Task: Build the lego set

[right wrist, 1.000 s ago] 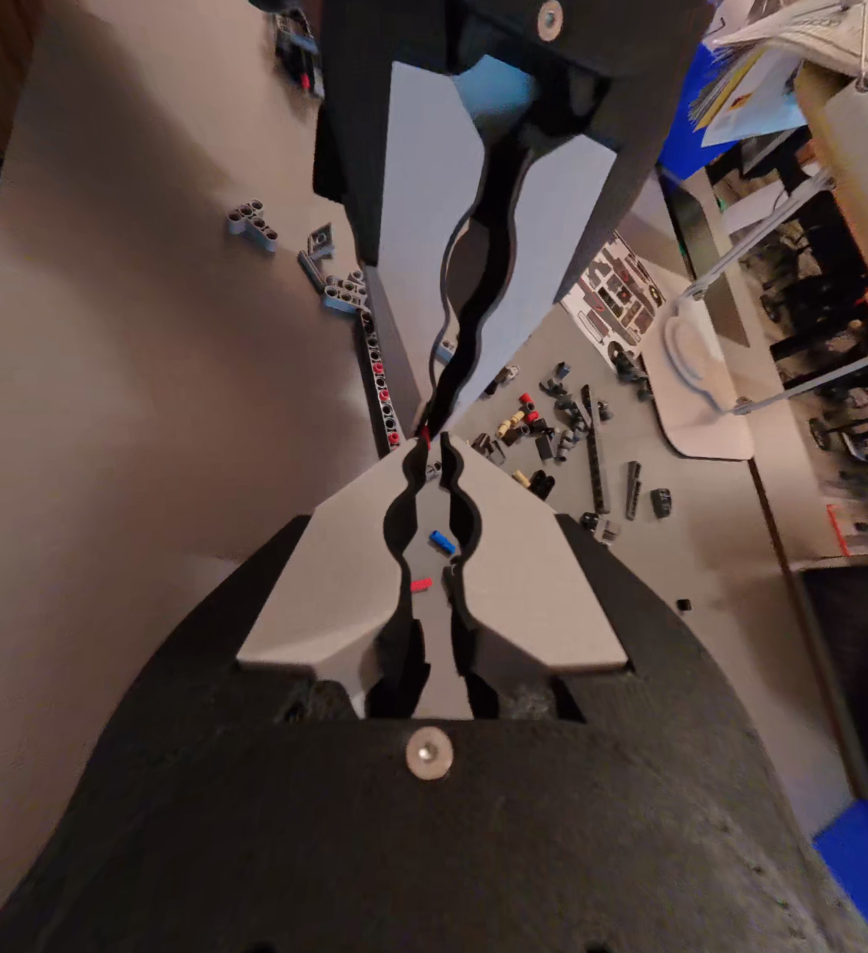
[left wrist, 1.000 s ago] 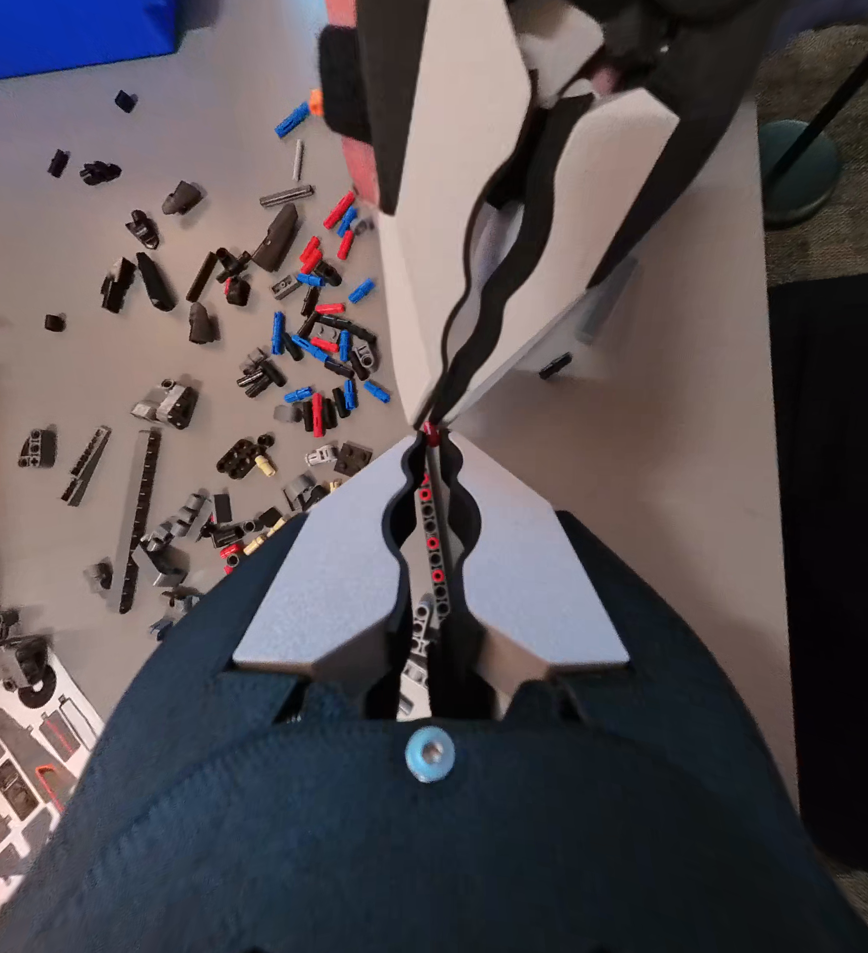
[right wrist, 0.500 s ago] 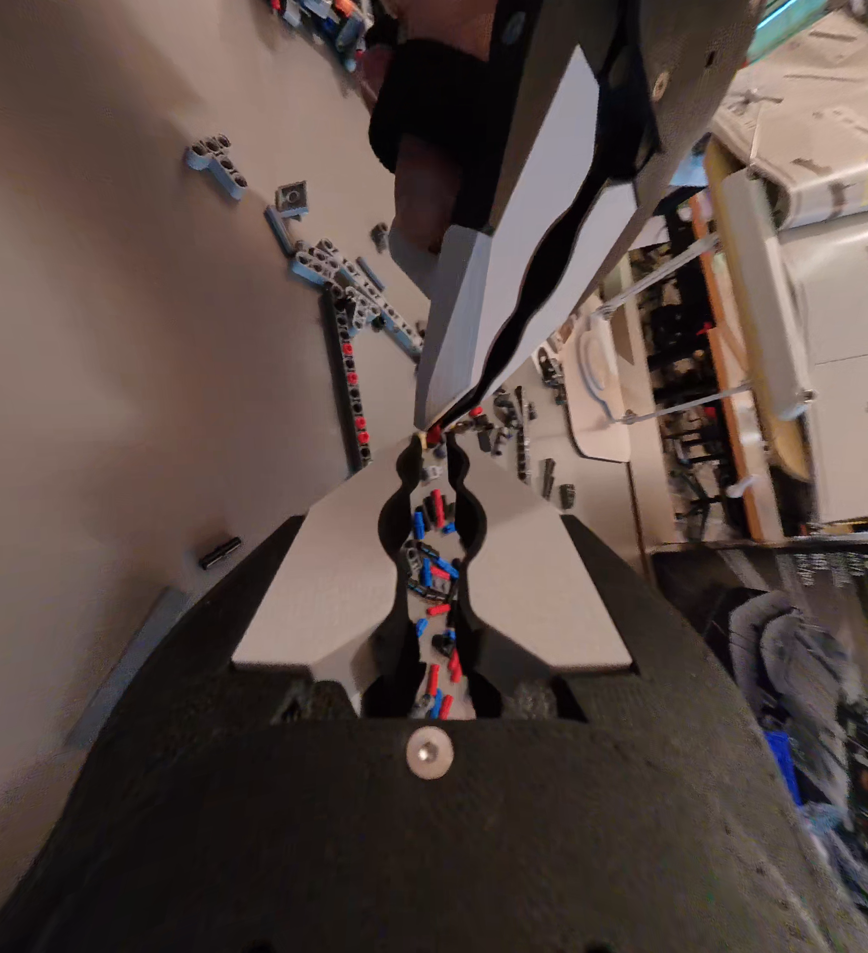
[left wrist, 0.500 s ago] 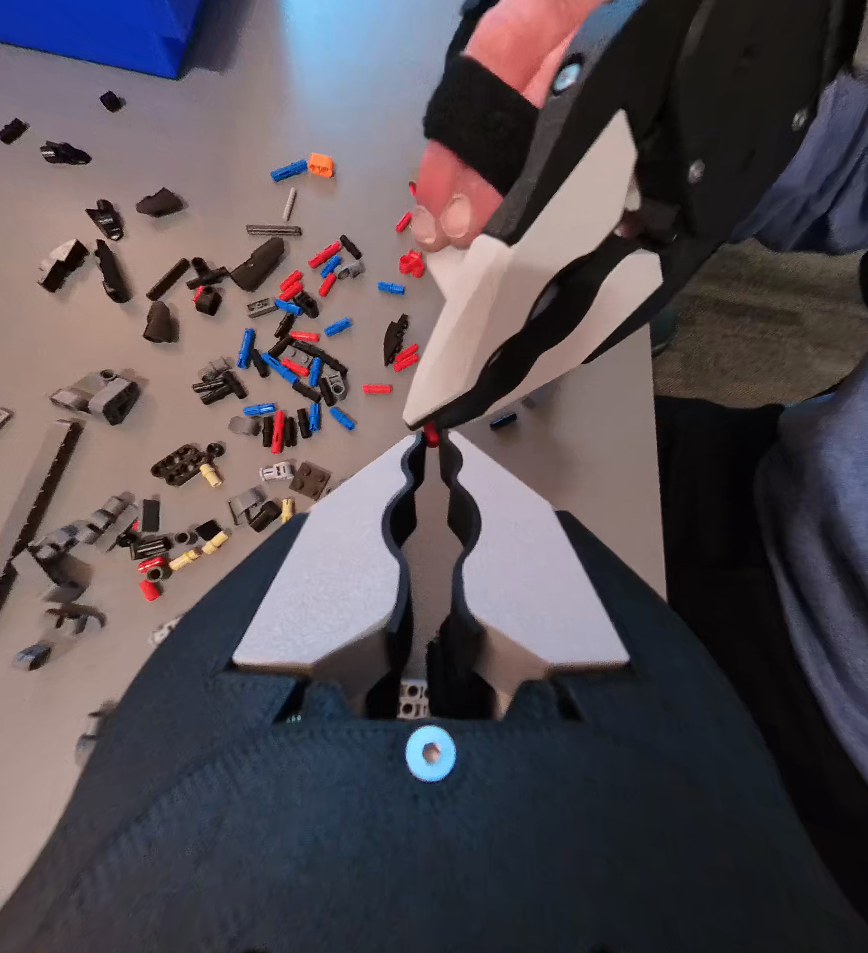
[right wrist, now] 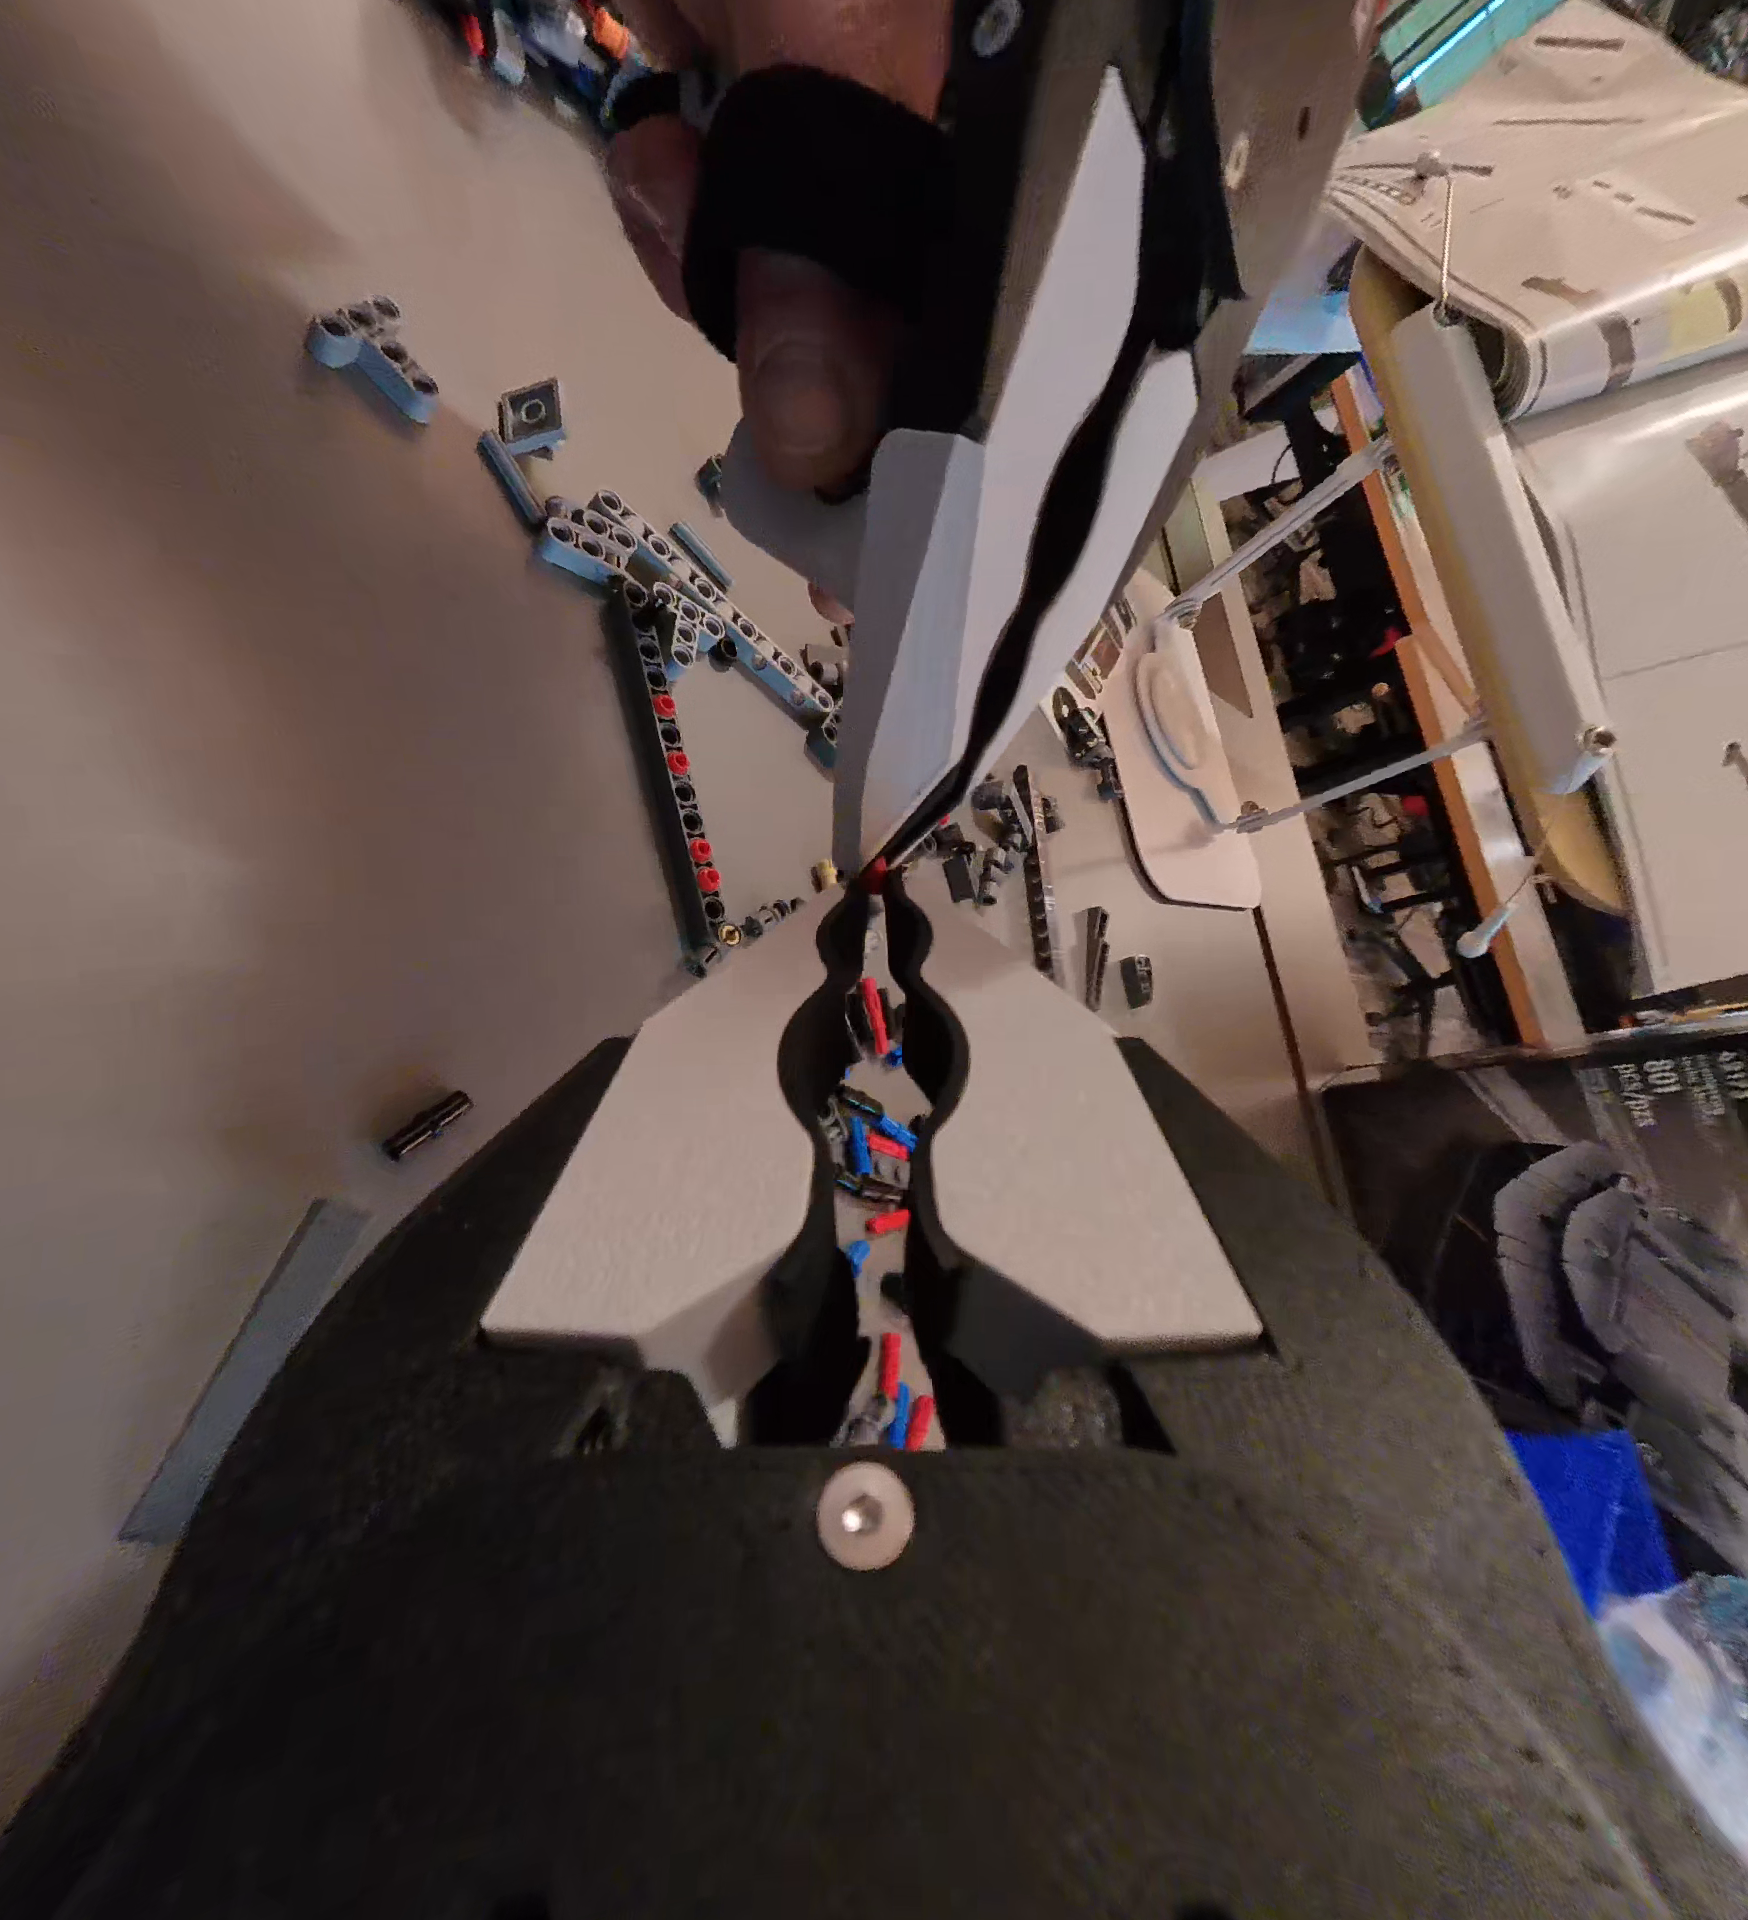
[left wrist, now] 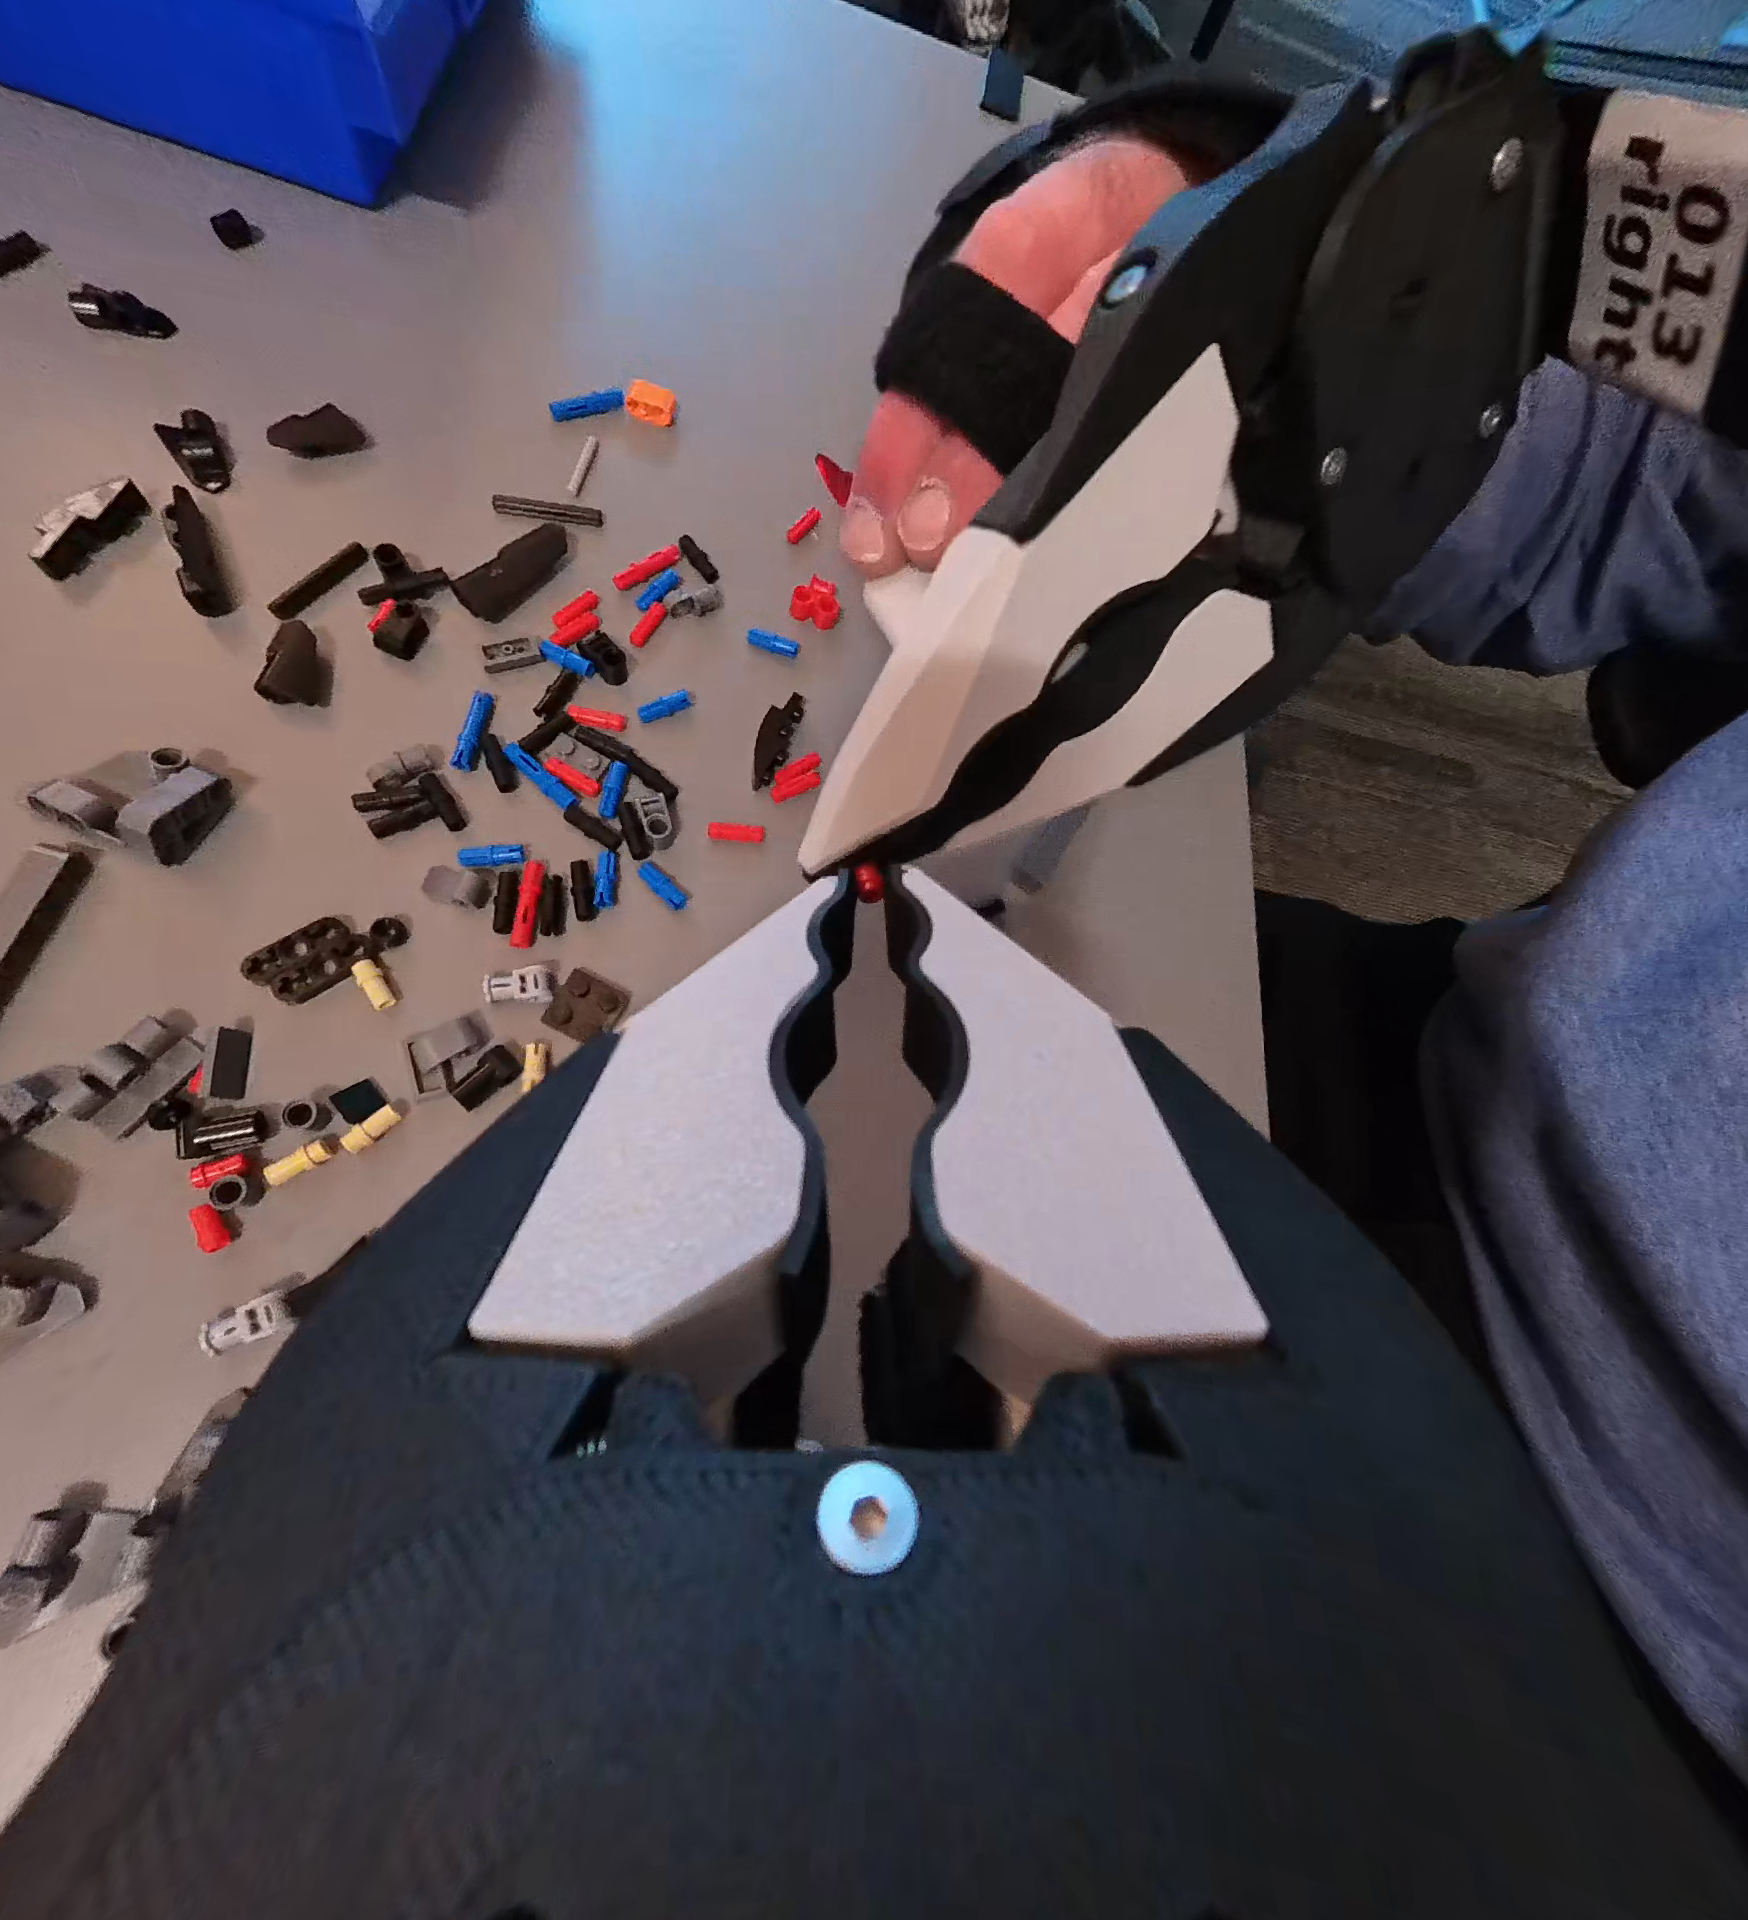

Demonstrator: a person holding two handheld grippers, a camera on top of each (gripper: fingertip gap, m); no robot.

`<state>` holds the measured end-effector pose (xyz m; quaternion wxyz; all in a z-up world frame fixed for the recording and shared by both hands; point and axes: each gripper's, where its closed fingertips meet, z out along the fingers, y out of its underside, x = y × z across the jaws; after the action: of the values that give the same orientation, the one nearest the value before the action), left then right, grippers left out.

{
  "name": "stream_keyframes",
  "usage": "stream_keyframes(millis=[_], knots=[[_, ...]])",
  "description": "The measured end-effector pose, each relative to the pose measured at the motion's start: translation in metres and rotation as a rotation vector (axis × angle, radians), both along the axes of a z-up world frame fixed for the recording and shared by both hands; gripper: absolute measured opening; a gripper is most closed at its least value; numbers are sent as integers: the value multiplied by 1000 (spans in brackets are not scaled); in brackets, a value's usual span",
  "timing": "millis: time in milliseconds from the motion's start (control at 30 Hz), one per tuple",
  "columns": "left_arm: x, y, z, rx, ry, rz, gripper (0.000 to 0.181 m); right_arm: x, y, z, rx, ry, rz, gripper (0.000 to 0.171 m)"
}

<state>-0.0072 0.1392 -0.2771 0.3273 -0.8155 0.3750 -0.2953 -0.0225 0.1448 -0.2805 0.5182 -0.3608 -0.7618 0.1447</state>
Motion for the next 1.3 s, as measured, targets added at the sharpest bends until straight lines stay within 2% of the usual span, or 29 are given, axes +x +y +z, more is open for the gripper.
stream_keyframes(millis=[167,300,433,667,1300], knots=[[0,4,3,60,11,16,4,0,3,4,-185,27,13,0],[-6,9,7,186,92,32,13,1,6,8,-361,45,46,0],[-6,10,14,296,124,20,12,1,6,6,-445,50,76,1],[-1,11,15,341,114,1,3,1,5,8,-461,63,93,1],[1,11,17,323,90,13,2,3,5,10,-469,79,98,1]])
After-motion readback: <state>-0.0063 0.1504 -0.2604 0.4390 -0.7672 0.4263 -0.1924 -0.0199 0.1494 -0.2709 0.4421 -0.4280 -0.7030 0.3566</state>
